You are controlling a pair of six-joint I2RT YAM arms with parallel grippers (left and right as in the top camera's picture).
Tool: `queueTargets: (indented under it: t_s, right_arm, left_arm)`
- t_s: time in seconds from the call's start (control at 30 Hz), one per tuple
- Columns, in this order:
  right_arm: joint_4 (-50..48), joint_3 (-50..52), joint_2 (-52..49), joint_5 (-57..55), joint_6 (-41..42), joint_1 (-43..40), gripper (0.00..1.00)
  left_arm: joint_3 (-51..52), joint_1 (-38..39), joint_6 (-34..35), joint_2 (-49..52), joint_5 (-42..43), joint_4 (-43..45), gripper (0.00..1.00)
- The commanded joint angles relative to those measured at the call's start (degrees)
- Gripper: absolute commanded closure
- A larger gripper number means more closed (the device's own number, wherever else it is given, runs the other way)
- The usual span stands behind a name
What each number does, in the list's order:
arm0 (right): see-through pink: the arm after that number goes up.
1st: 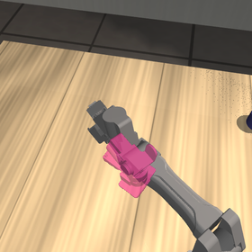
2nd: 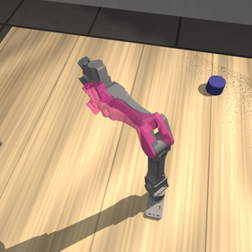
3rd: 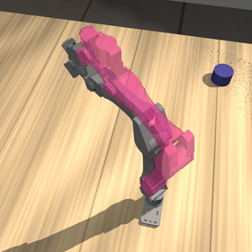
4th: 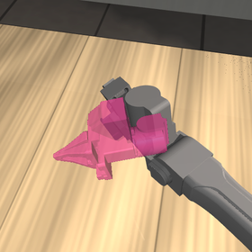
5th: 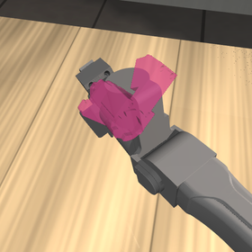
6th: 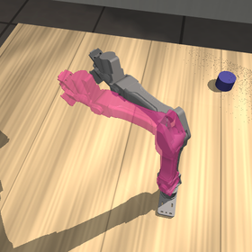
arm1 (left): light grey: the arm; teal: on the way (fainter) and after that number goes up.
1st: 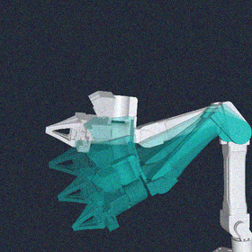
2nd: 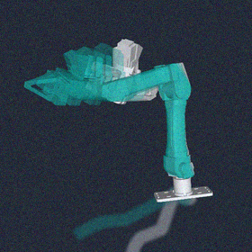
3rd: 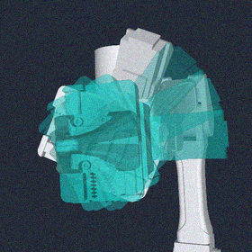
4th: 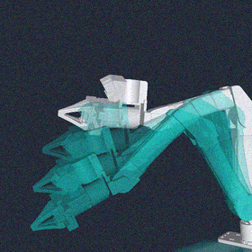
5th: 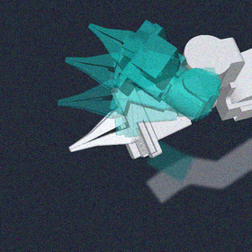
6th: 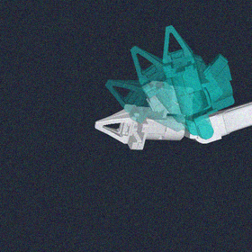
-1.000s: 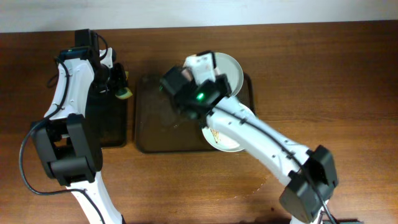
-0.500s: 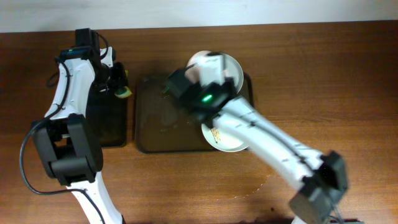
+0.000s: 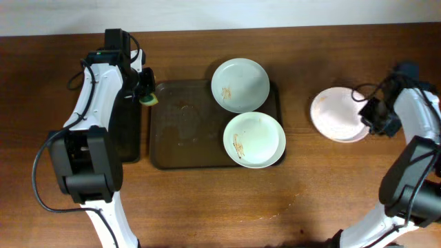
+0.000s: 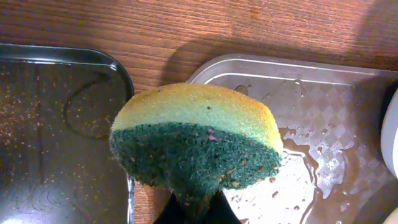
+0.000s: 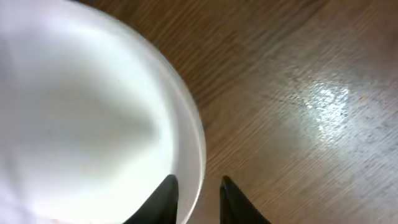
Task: Clean dirty plates on tray and stack at the side
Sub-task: 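Lift the pink-white plate with right gripper and place it right of tray, then grasp the white plate rim with right gripper and pull it toward center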
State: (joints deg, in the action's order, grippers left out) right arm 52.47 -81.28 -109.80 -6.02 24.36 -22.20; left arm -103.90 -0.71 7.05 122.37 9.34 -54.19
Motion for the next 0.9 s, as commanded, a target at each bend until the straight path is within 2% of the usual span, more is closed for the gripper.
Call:
queueTargets:
  t_s: [0.0,0.1,0.17,0.3,0.43,0.53,0.67,0.7,0.77,0.87]
  right_arm:
    - [-0.57,-1.51,0.48,19.26,-4.44,-1.62,0.45]
    - [0.63,-3.82,3.85,29.53,-5.95,0.66,0.46]
    - [1.68,-4.09,7.96,30.45,-5.92,6.99,0.45]
    - [5.70,-2.05,7.63,20.81,-2.36,22.80,0.46]
    - [6.03,2.05,5.22,8.90,4.46,34.36,0.48]
    - [5.90,3.37,3.13,7.72,4.76,37.66,0.53]
    - [7.10,4.44,2.38,-0.28,6.62,37.92,0.55]
    - [6.49,5.22,2.36,-0.26,6.62,37.88,0.55]
    - [4.46,7.23,2.25,0.83,6.54,37.94,0.62]
    - [1.36,10.58,2.25,4.13,6.14,37.94,0.67]
  left_arm:
    - [-0.94,0.09,-0.92,-0.22,-0.39,0.11,0.99]
    - [-0.94,0.09,-0.94,-0.22,-0.39,-0.04,0.99]
    - [-0.94,0.09,-0.92,-0.22,-0.37,-0.11,0.99]
    - [-0.94,0.24,-0.92,-0.22,-0.39,-0.09,0.99]
    - [-0.94,0.81,-0.92,-0.22,-0.42,-0.11,0.99]
    - [-0.94,0.92,-0.92,-0.22,-0.42,-0.11,0.99]
    - [-0.94,1.62,-0.92,-0.22,-0.42,0.11,0.99]
    - [-0.94,1.75,-0.92,-0.22,-0.42,0.13,0.99]
    - [-0.94,1.75,-0.92,-0.22,-0.42,0.15,0.99]
    - [-0.94,1.84,-0.92,-0.22,-0.39,0.24,0.99]
